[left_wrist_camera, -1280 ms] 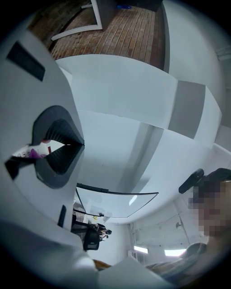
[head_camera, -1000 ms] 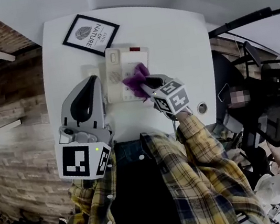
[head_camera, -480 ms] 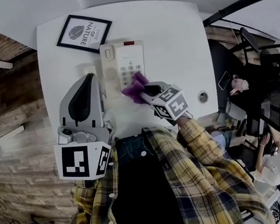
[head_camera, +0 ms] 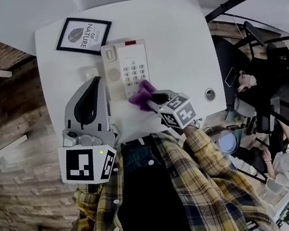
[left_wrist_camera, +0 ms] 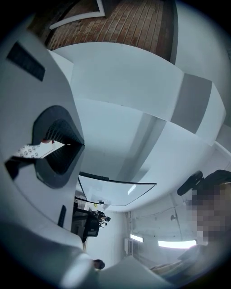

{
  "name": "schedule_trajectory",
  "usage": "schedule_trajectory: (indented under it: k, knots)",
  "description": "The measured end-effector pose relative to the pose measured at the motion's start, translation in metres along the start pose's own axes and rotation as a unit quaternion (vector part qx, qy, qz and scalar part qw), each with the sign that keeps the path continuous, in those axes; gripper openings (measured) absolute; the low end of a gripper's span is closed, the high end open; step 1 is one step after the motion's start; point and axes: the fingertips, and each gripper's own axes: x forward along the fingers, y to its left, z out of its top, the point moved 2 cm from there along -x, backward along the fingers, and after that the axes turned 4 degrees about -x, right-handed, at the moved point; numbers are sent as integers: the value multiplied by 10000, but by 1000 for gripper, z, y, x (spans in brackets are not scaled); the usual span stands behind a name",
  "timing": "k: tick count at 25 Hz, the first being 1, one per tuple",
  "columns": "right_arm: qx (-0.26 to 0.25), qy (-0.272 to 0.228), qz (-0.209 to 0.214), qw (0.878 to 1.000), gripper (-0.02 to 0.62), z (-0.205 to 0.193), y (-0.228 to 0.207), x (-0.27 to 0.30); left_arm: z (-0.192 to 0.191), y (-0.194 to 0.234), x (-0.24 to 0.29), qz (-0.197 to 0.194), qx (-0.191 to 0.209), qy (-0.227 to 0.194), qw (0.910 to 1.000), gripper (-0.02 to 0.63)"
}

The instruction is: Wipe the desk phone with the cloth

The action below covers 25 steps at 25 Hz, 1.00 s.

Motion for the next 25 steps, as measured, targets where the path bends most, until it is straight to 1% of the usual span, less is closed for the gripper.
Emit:
schedule_trajectory:
  k: [3,8,14,17,19,22,25]
  knots:
    - [275,-239,-1,9993,60,0,6,-10,-4,1,-5,-47,-10,86,10000,14]
    - [685,-893,-164,9935,60,12,11,-34,-16,9,-19,-69,-16,234,9997,14]
    - [784,-1749,-310,9810,60,39,21,-61,-22,18,-40,-23,30,247,9997,14]
    - [705,-2096,-312,9747,60,54,28,-76,-18,15,-48,-48,61,167,9998,14]
    - [553,-2309,-330,9708,60,68,34,-88,-13,12,-51,-70,80,89,9999,14]
    - [208,-2603,-364,9646,60,91,46,-108,-5,8,-52,-101,89,-15,9999,14]
    - [-196,-2925,-388,9553,60,117,57,-132,2,0,-52,-128,75,-111,9998,14]
